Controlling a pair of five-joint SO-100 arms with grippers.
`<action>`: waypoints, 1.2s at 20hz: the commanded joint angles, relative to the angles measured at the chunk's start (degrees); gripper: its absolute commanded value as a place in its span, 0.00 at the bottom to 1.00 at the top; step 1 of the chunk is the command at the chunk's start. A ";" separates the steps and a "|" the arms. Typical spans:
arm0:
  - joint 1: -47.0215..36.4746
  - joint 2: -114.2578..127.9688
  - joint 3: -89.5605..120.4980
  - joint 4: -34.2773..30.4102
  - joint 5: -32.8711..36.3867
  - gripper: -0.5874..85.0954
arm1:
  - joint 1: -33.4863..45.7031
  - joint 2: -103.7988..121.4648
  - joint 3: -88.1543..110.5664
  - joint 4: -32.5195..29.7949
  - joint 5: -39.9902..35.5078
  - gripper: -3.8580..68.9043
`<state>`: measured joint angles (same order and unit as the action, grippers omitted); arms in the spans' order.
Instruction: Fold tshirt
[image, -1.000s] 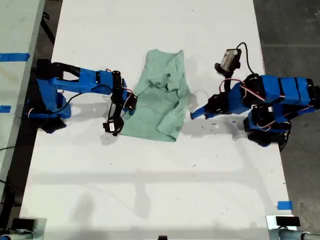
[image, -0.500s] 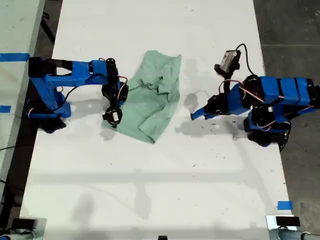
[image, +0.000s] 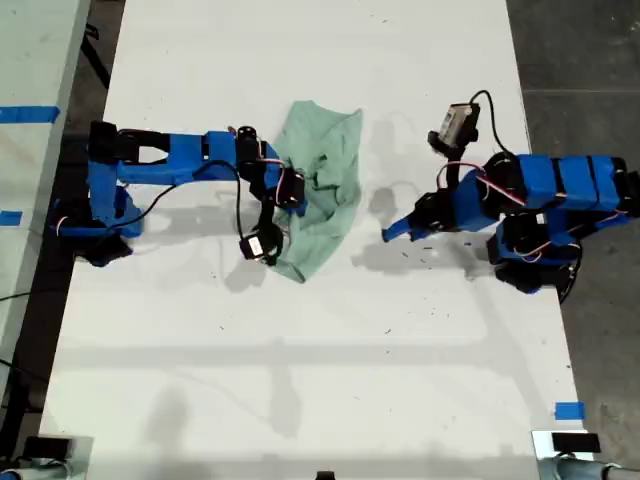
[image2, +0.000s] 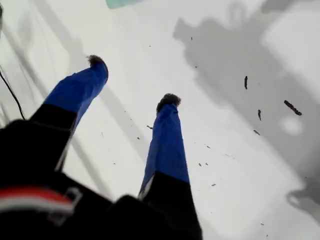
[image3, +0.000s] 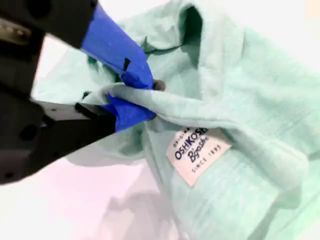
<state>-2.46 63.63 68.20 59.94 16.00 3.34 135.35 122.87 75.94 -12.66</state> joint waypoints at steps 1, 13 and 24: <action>0.97 -7.65 -7.21 -0.79 0.26 0.06 | -0.79 1.85 -0.35 -2.46 0.62 0.34; -0.62 17.67 -0.70 31.11 1.41 0.27 | -1.49 5.10 1.32 1.23 1.93 0.35; -1.41 87.89 66.80 26.02 -5.89 0.25 | -2.99 25.22 18.02 8.09 8.00 0.35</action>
<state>-6.24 146.60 131.31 86.66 12.30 1.23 156.71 139.31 83.14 -5.98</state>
